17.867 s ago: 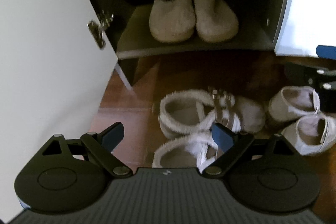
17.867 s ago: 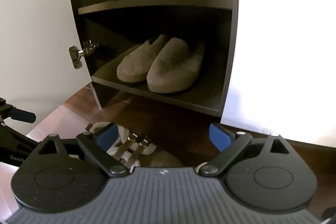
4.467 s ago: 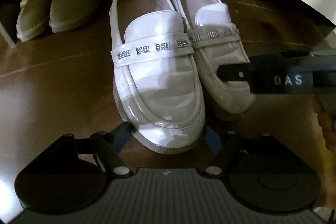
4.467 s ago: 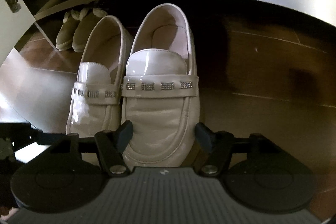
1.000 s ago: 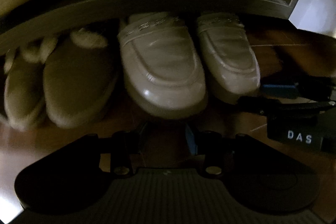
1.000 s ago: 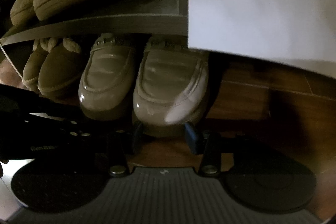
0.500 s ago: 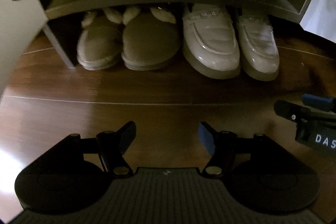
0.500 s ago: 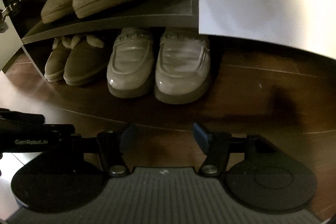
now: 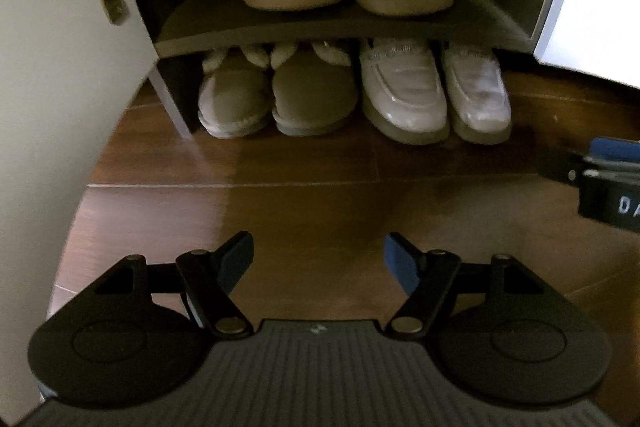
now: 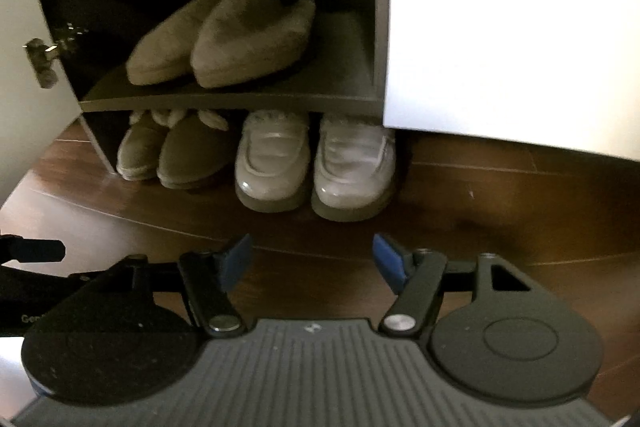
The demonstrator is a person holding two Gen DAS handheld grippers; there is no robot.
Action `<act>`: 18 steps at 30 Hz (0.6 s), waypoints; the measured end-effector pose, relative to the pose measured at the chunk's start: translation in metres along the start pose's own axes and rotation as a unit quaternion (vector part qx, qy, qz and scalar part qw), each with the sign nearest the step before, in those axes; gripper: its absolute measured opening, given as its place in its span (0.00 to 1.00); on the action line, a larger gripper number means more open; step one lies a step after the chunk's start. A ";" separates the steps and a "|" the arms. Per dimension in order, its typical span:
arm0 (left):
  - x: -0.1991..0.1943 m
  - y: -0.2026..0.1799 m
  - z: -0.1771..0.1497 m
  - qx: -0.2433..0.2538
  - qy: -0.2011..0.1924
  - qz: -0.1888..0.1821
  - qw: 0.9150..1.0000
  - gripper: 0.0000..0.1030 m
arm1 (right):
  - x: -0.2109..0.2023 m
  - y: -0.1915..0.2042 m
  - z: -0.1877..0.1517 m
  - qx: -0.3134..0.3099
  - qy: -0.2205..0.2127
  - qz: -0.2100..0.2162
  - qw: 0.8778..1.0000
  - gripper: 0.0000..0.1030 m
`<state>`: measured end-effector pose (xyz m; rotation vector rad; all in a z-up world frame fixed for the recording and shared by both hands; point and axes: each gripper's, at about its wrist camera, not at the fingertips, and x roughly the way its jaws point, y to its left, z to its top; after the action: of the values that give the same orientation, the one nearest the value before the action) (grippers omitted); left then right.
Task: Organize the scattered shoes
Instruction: 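Withdraw the right gripper out of the cabinet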
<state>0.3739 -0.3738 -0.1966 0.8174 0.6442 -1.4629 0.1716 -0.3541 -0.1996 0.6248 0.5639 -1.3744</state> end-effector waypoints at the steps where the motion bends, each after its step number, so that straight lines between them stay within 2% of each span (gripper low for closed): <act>1: -0.005 0.001 0.001 -0.001 -0.006 0.000 1.000 0.72 | 0.001 0.002 0.003 -0.005 -0.002 0.000 1.000 0.65; 9: -0.035 0.001 0.010 -0.010 -0.035 0.001 0.999 0.76 | -0.018 0.010 0.014 -0.024 -0.030 -0.008 0.999 0.65; 18: -0.043 -0.004 0.019 -0.015 -0.040 0.005 0.999 0.78 | -0.033 0.012 0.023 -0.018 -0.049 0.007 0.999 0.70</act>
<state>0.3669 -0.3631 -0.1512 0.7330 0.5995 -1.4662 0.1797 -0.3458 -0.1596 0.5278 0.5032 -1.3701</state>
